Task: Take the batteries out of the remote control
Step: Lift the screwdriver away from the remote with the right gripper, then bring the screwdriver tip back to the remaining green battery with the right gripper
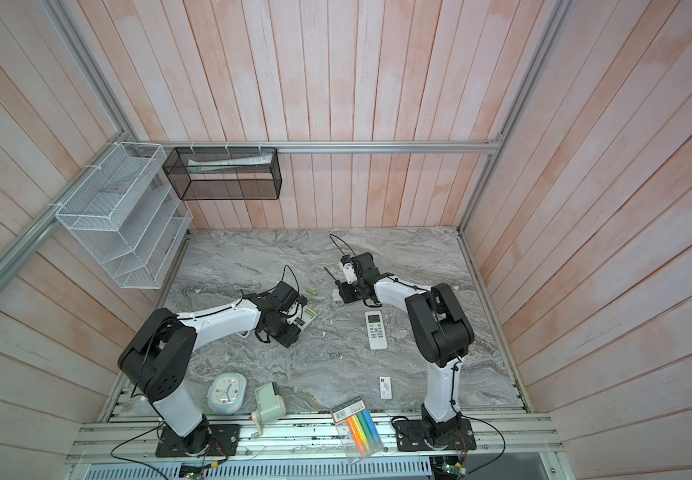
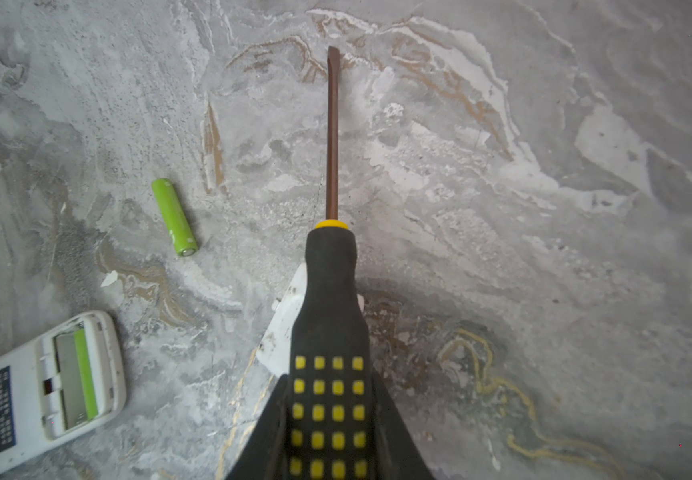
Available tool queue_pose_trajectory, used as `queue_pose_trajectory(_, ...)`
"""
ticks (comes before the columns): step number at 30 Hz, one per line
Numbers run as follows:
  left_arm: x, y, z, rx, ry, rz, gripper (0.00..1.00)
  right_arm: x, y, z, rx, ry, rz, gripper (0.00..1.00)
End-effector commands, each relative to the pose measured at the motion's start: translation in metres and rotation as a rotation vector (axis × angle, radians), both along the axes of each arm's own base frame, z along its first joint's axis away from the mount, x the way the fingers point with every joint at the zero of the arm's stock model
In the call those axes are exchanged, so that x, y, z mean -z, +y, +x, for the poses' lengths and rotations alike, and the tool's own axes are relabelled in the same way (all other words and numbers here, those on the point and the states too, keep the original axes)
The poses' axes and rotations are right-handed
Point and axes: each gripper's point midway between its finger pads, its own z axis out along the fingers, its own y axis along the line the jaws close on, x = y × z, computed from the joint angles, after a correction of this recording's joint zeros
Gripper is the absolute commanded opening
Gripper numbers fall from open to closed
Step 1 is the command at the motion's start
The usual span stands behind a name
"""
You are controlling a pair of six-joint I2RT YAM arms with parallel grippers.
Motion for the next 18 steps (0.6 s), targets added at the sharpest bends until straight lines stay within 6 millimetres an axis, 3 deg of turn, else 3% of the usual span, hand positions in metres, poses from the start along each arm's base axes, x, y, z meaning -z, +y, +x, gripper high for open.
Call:
queue_pose_trajectory(1, 0.001, -0.002, 0.006, -0.02, 0.0, -0.012, 0.62, -0.011, 0.003, -0.01, -0.036, -0.007, 0.023, 0.0)
queue_pose_trajectory(7, 0.005, 0.003, 0.004, -0.034, 0.013, -0.005, 0.62, -0.025, 0.008, -0.019, -0.066, -0.031, 0.053, 0.0)
queue_pose_trajectory(18, 0.007, 0.004, -0.005, -0.041, 0.035, -0.022, 0.62, -0.033, 0.047, -0.051, -0.201, -0.02, 0.114, 0.0)
